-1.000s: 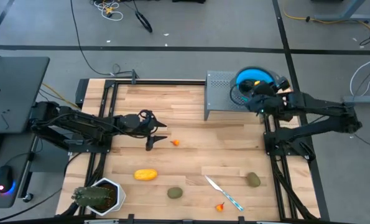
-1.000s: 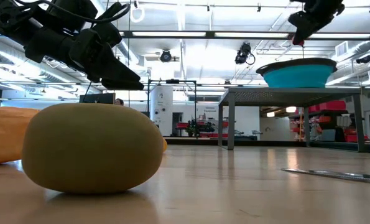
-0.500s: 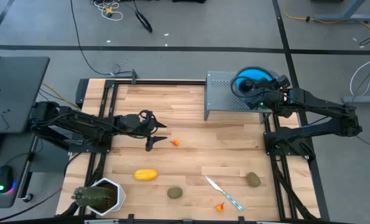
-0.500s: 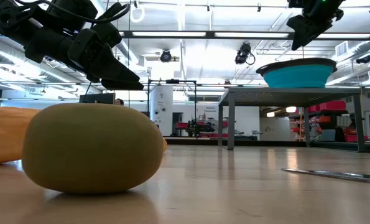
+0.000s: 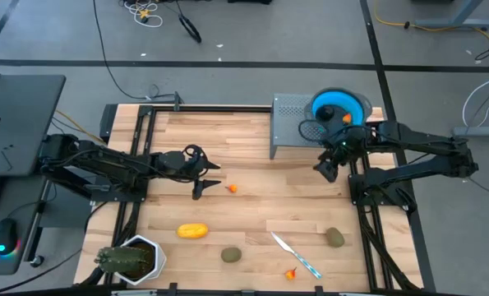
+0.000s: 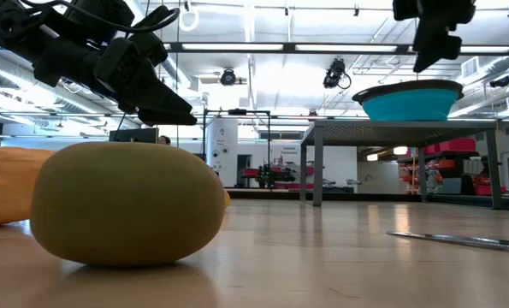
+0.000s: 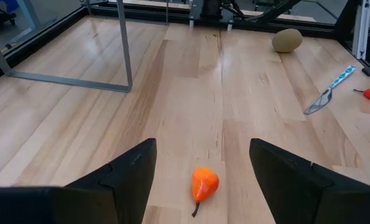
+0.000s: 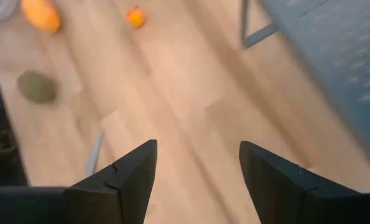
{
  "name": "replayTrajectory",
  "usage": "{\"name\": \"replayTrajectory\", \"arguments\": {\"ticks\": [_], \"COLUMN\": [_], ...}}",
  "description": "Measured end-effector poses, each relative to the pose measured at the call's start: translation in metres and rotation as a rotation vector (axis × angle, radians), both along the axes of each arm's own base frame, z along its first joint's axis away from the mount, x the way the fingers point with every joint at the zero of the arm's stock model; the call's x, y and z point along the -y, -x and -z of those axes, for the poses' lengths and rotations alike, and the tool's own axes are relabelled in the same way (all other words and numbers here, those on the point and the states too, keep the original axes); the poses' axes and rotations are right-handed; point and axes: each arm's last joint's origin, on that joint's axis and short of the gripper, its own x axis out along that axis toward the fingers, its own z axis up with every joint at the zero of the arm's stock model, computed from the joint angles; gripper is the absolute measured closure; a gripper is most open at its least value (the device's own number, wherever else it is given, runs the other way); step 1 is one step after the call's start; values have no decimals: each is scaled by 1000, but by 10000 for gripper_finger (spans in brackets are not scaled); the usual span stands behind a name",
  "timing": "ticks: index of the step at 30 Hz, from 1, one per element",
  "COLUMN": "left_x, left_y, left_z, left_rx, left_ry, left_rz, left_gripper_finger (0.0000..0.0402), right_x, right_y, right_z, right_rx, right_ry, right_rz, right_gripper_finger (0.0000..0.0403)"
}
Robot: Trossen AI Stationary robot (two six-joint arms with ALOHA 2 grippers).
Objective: Pick & Place Fruit
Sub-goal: Put the brown kiwi into the blue strainer bowl on the shelf
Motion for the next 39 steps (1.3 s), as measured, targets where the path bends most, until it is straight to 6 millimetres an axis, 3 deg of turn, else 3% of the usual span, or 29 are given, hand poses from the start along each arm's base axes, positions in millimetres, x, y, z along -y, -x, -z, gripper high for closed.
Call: {"name": "replayTrajectory", "arguments": {"ticks": [8,20,26,39], "left_x": [4,3,3,4], "left_y": [0,0,0,0], "left_z": [0,0,0,0], "left_rx": [0,0,0,-3], "left_ry": [0,-5,-2,-53], "left_rz": [17,10,12,32], "left_gripper_finger": [136,136,136,136], "right_x": [-22,-79,-102,-130], "right_y": [-7,-39,-47,-42], "right_z": [34,89,113,126], "right_rx": [-153,-522,-694,-815], "right_ry": [-119,-203,-256,-277], "right_rz": [-30,-78,-11,126], "right_gripper_finger": [165,165,165,145]}}
